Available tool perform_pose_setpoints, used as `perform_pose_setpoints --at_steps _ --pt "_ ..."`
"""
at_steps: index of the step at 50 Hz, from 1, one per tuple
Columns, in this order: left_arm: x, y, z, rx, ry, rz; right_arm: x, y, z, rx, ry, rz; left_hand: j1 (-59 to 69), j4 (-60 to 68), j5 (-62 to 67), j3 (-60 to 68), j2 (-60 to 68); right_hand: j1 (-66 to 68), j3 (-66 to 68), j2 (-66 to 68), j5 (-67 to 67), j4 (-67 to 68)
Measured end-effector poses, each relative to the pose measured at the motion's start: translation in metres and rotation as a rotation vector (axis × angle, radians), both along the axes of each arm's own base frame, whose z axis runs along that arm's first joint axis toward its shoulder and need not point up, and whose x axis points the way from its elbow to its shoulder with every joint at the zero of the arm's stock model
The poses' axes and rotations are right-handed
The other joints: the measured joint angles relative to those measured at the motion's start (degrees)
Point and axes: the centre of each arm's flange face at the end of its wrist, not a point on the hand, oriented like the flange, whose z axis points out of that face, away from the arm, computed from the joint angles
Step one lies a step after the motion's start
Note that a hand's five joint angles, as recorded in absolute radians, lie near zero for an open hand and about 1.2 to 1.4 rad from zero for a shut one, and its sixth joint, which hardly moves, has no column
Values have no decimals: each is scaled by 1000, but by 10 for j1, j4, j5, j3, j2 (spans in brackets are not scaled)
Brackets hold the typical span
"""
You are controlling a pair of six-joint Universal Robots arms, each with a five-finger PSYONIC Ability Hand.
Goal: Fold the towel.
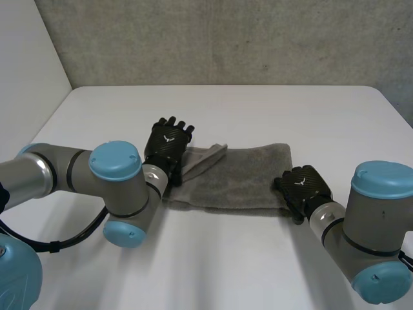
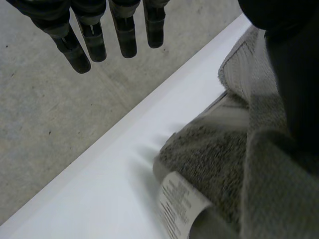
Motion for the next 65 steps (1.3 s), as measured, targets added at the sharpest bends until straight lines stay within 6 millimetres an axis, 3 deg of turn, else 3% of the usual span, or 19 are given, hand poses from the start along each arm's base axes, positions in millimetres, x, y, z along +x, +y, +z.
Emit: perform_pose_setpoints --at_steps 16,20,23,35,41,51,59,63,65 --pt "-1 10 5 1 -7 -10 5 3 -1 27 -68 -8 0 0 0 0 0 16 20 13 16 17" --pt "-1 12 3 6 -12 -11 5 1 -1 27 -84 -18 0 0 0 0 0 256 271 263 263 271" --pt "0 12 2 6 -14 -11 5 -1 -2 19 -91 -24 0 0 0 0 0 328 380 319 359 383" --pt "3 8 9 -17 -7 35 0 2 15 -15 -46 -9 0 0 0 0 0 334 385 319 359 386" --pt "8 8 8 -12 -12 98 -15 5 23 -25 52 7 0 0 0 0 0 334 386 320 359 386" --pt "-7 43 23 -9 -1 39 -34 -17 35 -82 141 -11 -1 0 -5 0 0 340 387 320 360 386" --pt "-8 72 54 -33 46 -4 -16 -33 81 -243 192 46 -2 0 -6 -1 -2 345 387 320 362 386" --pt "-3 76 60 -33 57 0 16 -21 104 -351 204 145 -2 0 -6 -1 -2 347 387 320 364 386" --pt "2 74 61 -29 56 12 41 -6 112 -410 207 228 -2 0 -6 -1 -2 348 387 329 365 386"
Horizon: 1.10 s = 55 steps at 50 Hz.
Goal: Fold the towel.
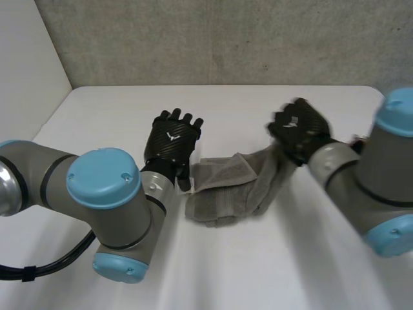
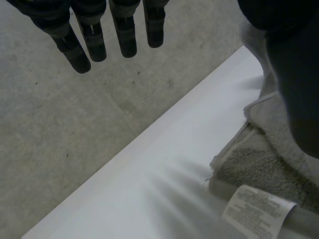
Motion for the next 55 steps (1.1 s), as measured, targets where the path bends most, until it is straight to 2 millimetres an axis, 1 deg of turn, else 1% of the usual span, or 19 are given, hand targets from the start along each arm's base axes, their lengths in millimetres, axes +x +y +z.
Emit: perform_pose_setpoints --at_steps 3,5,9,12,15,20,22,28,32,35,40,47,55 --pt "6 -4 -2 8 -5 16 22 15 2 -33 14 72 0 0 0 0 0 2 0 4 0 0" --pt "12 -9 -5 17 -12 37 41 30 1 -54 29 126 0 0 0 0 0 2 1 7 0 0" --pt "20 -13 -12 38 -26 57 56 42 -7 -57 54 133 0 0 0 0 0 4 1 7 0 0" --pt "23 -10 -18 57 -34 57 57 45 -16 -42 79 92 0 0 0 0 0 5 1 7 0 0" --pt "19 -2 -21 72 -26 34 52 47 -28 -14 108 48 0 0 0 0 0 5 1 7 0 0" --pt "8 9 -17 74 7 -5 39 44 -40 21 134 5 0 0 0 0 0 5 1 8 0 0" --pt "-1 13 -13 67 33 -30 28 40 -44 40 142 -23 0 0 0 0 0 5 2 9 0 0" --pt "-21 21 -8 56 76 -86 10 36 -48 53 143 -62 0 0 0 0 0 5 2 9 0 0" --pt "-35 28 -11 63 98 -130 -1 35 -52 56 141 -86 0 0 0 0 0 5 2 9 0 0" --pt "-42 29 -15 69 105 -151 -7 35 -55 60 142 -98 0 0 0 0 0 5 2 9 0 0" --pt "-54 25 -29 79 98 -178 -15 36 -63 78 151 -112 0 0 1 0 0 5 2 9 0 0" --pt "-68 11 -52 73 71 -193 -27 34 -72 109 165 -137 0 0 1 0 0 5 2 9 0 0" --pt "-76 -6 -71 39 24 -180 -41 28 -74 129 164 -164 0 0 4 0 0 6 2 9 0 0"
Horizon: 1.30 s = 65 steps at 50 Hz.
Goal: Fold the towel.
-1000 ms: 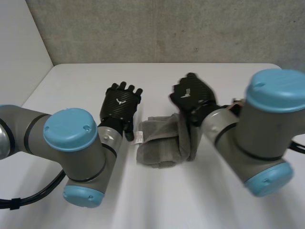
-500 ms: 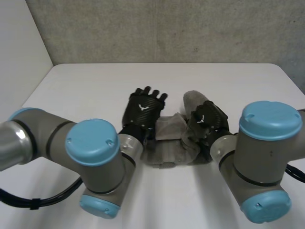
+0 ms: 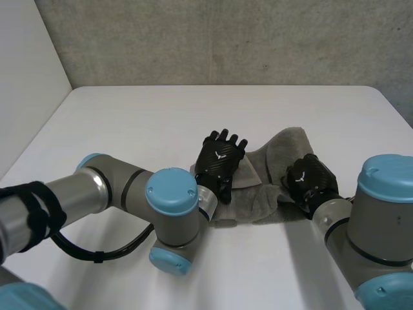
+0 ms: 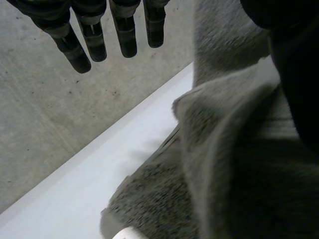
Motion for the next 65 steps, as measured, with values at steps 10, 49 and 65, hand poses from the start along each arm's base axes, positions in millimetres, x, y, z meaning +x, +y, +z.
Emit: perform_pose_setpoints --at_steps 10,49,65 --pt "26 -57 5 -86 3 231 -8 -5 1 4 -6 -15 0 0 14 1 0 0 0 0 0 0" --pt "88 -21 76 -20 148 347 48 2 47 -209 -123 224 0 0 4 0 0 3 1 0 0 3" --pt "144 -41 102 -38 197 487 153 63 -24 -159 -117 629 0 0 2 0 0 8 1 2 0 3"
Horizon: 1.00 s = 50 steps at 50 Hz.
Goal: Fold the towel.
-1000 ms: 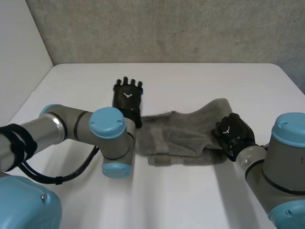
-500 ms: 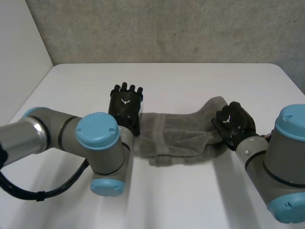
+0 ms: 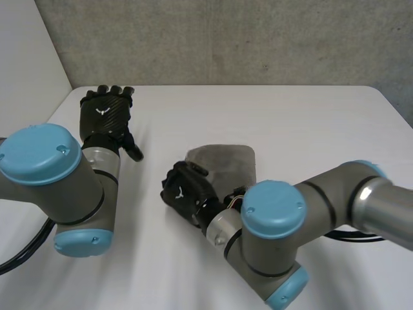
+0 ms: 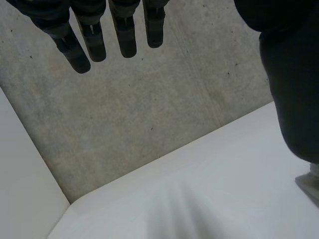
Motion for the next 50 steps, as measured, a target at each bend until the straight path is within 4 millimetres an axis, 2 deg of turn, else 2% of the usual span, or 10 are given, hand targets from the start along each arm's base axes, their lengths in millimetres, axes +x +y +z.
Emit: perform_pose_setpoints --at_steps 3,7,8,10,17,20,29,33,39,50 --pt "1 1 -3 9 -6 0 2 -1 -7 18 5 -1 0 0 0 0 0 -37 -40 -31 -39 -41" --pt "0 2 -5 11 -8 -5 0 -4 -4 45 -13 -18 0 0 0 0 0 -357 -366 -344 -346 -363" --pt "-1 2 -5 10 -8 -13 -2 -5 3 63 -38 -31 0 0 0 0 0 -489 -497 -476 -481 -493" --pt "-3 2 -4 7 -5 -28 -5 -5 15 93 -79 -50 0 0 0 0 0 -585 -602 -569 -594 -601" --pt "-14 6 1 -4 23 -101 -21 -8 53 217 -232 -125 0 0 0 0 0 -618 -631 -586 -615 -623" --pt "-25 12 5 -6 64 -158 -41 -20 69 342 -324 -220 0 0 0 0 0 -618 -631 -586 -615 -623" --pt "-49 30 1 21 118 -266 -89 -62 80 630 -483 -471 0 0 0 0 0 -620 -631 -586 -615 -623" --pt "-62 41 -13 58 102 -323 -98 -78 76 711 -521 -524 0 0 0 0 0 -620 -631 -586 -615 -623" --pt "-72 51 -41 131 57 -369 -94 -94 59 779 -517 -530 0 0 1 0 0 -620 -631 -586 -615 -623" --pt "-72 52 -96 280 -47 -361 -82 -106 3 862 -416 -554 0 0 1 0 0 -621 -631 -586 -615 -623"
